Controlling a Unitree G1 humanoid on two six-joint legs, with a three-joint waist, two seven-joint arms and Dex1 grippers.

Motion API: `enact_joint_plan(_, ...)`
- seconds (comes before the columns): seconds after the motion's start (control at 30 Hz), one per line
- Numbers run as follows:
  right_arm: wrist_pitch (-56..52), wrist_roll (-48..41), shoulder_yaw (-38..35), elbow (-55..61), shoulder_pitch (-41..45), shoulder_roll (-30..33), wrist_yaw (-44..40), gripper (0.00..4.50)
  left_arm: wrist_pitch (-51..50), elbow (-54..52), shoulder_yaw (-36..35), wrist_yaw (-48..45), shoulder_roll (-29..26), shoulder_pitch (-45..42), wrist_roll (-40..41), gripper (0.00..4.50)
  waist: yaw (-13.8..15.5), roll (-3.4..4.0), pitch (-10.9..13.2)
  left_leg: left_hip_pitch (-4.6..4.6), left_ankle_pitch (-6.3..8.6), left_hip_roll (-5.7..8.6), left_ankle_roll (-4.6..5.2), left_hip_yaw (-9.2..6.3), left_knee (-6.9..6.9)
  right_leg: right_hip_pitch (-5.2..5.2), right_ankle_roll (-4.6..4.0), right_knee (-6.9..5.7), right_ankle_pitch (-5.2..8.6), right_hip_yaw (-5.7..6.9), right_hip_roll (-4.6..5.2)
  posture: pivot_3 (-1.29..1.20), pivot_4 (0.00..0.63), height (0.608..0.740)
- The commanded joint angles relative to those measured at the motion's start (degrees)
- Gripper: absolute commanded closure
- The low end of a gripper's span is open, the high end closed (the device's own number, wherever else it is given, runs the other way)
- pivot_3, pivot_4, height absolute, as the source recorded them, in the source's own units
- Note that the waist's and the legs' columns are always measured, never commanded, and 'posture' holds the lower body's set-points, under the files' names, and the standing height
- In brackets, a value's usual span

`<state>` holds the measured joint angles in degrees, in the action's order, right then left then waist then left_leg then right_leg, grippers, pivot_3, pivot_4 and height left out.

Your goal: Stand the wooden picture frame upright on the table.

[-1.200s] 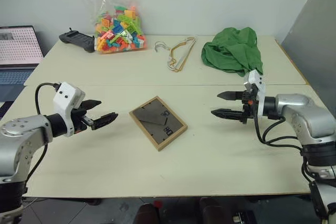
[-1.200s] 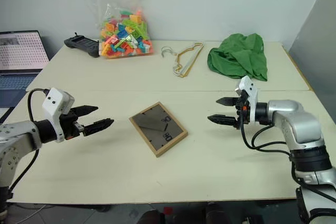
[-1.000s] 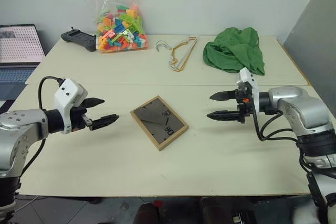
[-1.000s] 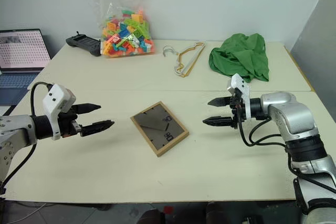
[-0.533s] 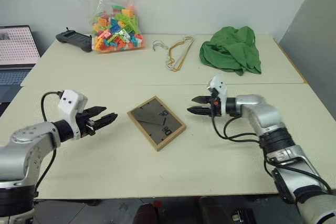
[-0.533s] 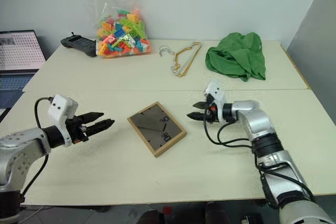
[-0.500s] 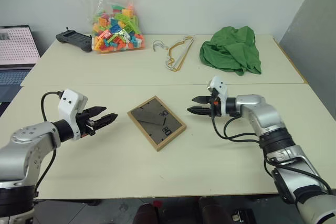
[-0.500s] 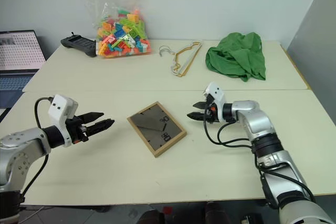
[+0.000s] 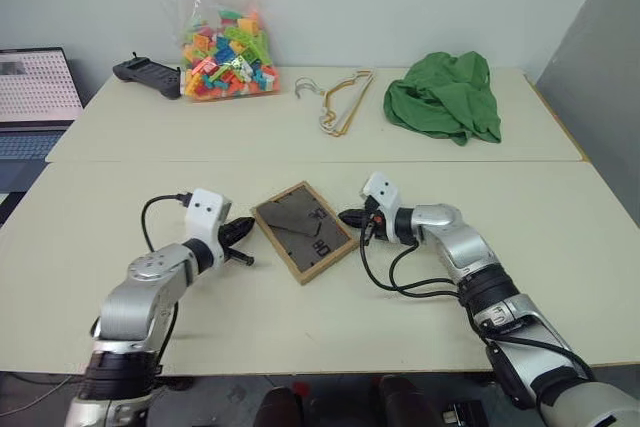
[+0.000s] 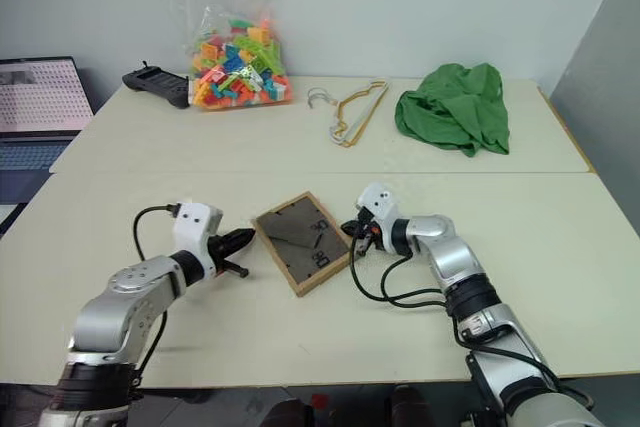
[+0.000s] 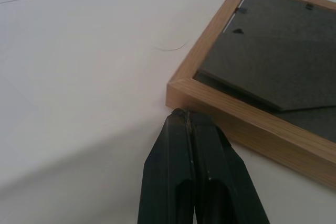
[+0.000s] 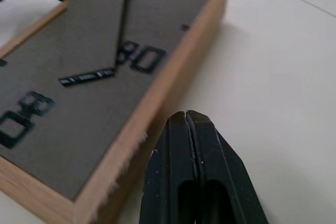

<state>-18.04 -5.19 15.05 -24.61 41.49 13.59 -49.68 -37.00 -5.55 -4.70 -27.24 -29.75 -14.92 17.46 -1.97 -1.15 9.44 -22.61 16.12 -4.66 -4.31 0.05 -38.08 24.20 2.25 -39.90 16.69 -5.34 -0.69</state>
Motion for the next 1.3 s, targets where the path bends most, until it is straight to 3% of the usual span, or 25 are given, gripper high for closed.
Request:
enact_joint_plan(0.03,-2.12,-1.09,0.63,6.53,-1.72,0.30,-1.88,4.50,0.39,-1.28,5.28,-1.14,2.19,-2.39,-1.38,4.45,0.18,-0.01,-0.01,0.00,0.00,0.01,0.00,-0.02,0.00,-0.02,0.00,0.00,0.00,0.02,0.01,0.00,0.150,0.740)
enact_joint_plan(0.47,-11.91,-5.12,-3.26,19.52,-9.79,10.41,-5.71,4.50,-1.72,-4.08,13.08,-4.61,5.52,-3.13,-2.73,4.45,0.50,-0.02,-0.04,0.05,0.00,0.06,0.01,-0.05,-0.02,-0.12,0.01,0.05,0.00,0.02,0.03,0.00,0.150,0.740)
enact_joint_plan(0.63,-8.99,-3.59,-7.03,15.86,-9.91,13.16,-1.96,4.50,-9.04,-8.25,6.12,-7.85,1.82,-0.25,3.72,4.45,0.28,-0.02,-0.04,0.06,0.01,0.08,0.01,-0.06,-0.03,-0.14,0.01,0.06,0.00,0.02,0.03,0.00,0.150,0.740)
enact_joint_plan(0.83,-5.58,-2.05,-7.46,10.48,-7.26,10.83,2.11,4.50,-28.86,-11.17,-10.07,-19.39,-8.59,3.18,25.44,3.44,-1.06,-0.02,-0.03,0.14,0.01,-0.07,0.02,-0.07,0.09,-0.06,-0.06,0.00,0.05,-0.01,-0.13,0.00,0.150,0.740)
enact_joint_plan(0.97,-3.69,-1.23,-6.06,7.96,-6.08,8.80,2.46,4.50,-48.17,-3.23,-19.01,-20.47,-9.67,-1.42,38.42,2.55,-1.12,-0.02,-0.03,0.10,0.01,-0.04,0.02,-0.12,0.07,-0.10,-0.05,0.01,0.06,0.07,-0.11,0.00,0.150,0.740)
enact_joint_plan(1.03,-3.44,-1.12,-5.38,7.84,-5.98,8.13,1.98,4.50,-53.85,-0.13,-20.49,-19.61,-9.22,-2.71,41.38,2.22,-1.16,-0.02,-0.03,0.11,0.01,-0.01,0.02,-0.13,0.06,-0.12,-0.04,0.02,0.07,0.09,-0.08,0.00,0.150,0.740)
enact_joint_plan(1.07,-3.45,-1.15,-5.12,8.04,-6.06,7.92,1.79,4.50,-54.99,0.95,-20.46,-18.95,-9.18,-2.81,42.81,1.85,-1.17,-0.02,-0.03,0.11,0.01,-0.01,0.02,-0.15,0.05,-0.12,-0.04,0.03,0.06,0.10,-0.08,0.00,0.150,0.740)
enact_joint_plan(1.3,-5.03,-1.43,-3.38,12.45,-8.92,7.51,1.09,4.50,-55.33,3.85,-15.84,-14.88,-7.57,-0.89,43.32,0.27,-1.24,-0.02,-0.03,0.13,0.00,-0.04,-0.01,-0.16,0.07,-0.10,-0.05,-0.01,0.06,0.10,-0.07,0.00,0.150,0.740)
